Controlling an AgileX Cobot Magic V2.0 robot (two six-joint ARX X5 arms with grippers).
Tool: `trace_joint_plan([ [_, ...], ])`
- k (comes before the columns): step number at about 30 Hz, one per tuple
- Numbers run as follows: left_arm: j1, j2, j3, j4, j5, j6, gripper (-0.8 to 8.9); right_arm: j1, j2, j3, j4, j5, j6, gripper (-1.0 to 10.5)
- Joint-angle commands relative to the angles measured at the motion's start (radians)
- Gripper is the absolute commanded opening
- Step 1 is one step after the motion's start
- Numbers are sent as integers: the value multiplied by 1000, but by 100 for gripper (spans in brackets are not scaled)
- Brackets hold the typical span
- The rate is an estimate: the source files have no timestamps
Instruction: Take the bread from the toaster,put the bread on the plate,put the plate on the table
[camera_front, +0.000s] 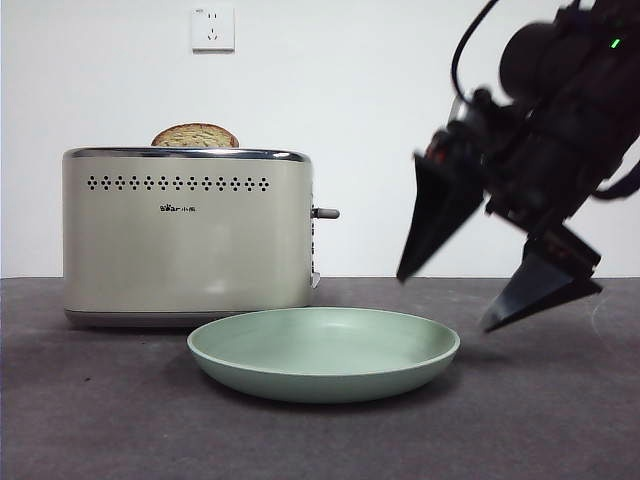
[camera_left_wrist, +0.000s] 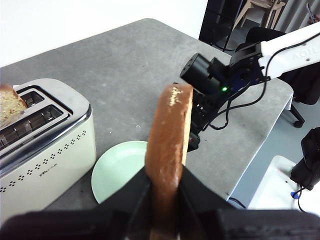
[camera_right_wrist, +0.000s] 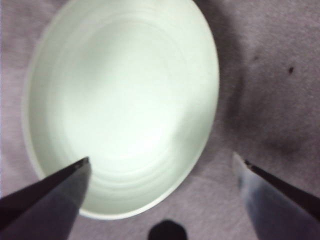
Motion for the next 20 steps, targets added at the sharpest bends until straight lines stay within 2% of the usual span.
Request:
trace_joint_plan([
  [1, -3, -4, 2, -1, 1, -4, -8, 10, 39, 0, 17, 17, 15, 448],
  [5, -3, -4, 2, -2, 1, -4, -8, 13, 71, 0, 33, 16, 14, 329],
  [10, -3, -3, 2, -3, 2, -5, -8, 14, 77, 0, 64, 15, 15, 111],
  [18, -3, -3, 2, -3, 3, -13, -8, 14, 116, 0, 71, 17, 23, 84],
  [20, -3, -3, 2, -3, 6, -15, -8, 14, 134, 0, 76, 17, 23, 23],
])
